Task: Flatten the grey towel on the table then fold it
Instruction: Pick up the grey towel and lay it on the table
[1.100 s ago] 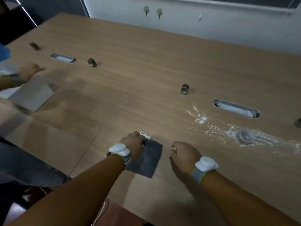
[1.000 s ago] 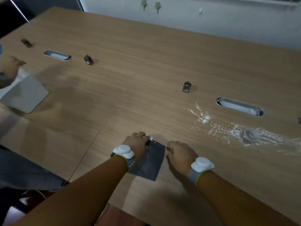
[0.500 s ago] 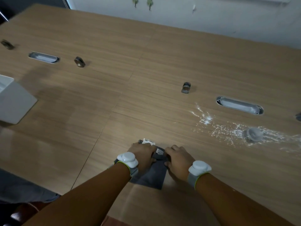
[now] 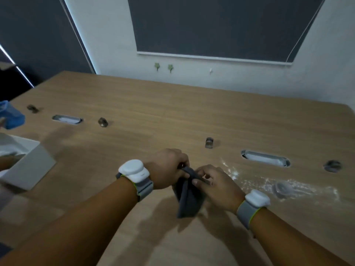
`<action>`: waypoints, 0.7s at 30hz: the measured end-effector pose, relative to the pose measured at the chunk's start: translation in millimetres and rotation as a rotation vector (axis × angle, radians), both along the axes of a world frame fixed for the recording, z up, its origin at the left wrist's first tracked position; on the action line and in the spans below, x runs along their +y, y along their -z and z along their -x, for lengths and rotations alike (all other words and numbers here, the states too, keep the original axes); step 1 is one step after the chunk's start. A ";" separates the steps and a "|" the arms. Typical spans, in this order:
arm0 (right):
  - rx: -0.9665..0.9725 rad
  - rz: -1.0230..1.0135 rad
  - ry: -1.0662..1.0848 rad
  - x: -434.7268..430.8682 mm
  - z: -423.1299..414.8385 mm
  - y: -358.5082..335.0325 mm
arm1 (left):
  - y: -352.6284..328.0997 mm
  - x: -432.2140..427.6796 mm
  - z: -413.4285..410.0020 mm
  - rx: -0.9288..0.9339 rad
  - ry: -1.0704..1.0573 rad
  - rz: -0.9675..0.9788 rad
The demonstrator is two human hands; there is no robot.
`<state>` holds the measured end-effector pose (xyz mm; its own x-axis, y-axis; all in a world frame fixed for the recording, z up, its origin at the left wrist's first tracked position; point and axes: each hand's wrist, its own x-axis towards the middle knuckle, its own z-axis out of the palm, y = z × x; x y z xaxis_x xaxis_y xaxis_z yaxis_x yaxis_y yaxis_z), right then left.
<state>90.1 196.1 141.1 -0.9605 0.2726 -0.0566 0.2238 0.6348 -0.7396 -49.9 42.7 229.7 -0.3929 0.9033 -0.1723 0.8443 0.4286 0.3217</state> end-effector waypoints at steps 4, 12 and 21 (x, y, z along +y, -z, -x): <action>0.033 -0.166 -0.020 22.8 0.7 -57.1 | -80.1 7.3 8.7 0.116 0.010 -0.192; 0.338 0.027 0.247 70.6 -49.2 -152.5 | -158.0 24.9 8.3 0.169 -0.019 -0.503; -0.050 -0.211 0.285 113.4 -119.1 -140.8 | -157.9 60.2 -2.1 0.115 -0.049 -0.567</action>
<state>209.3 309.5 281.9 -0.8418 0.5396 -0.0157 0.4464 0.6794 -0.5823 -47.8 102.9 387.6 -0.4238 0.8224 0.3796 0.8711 0.2552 0.4196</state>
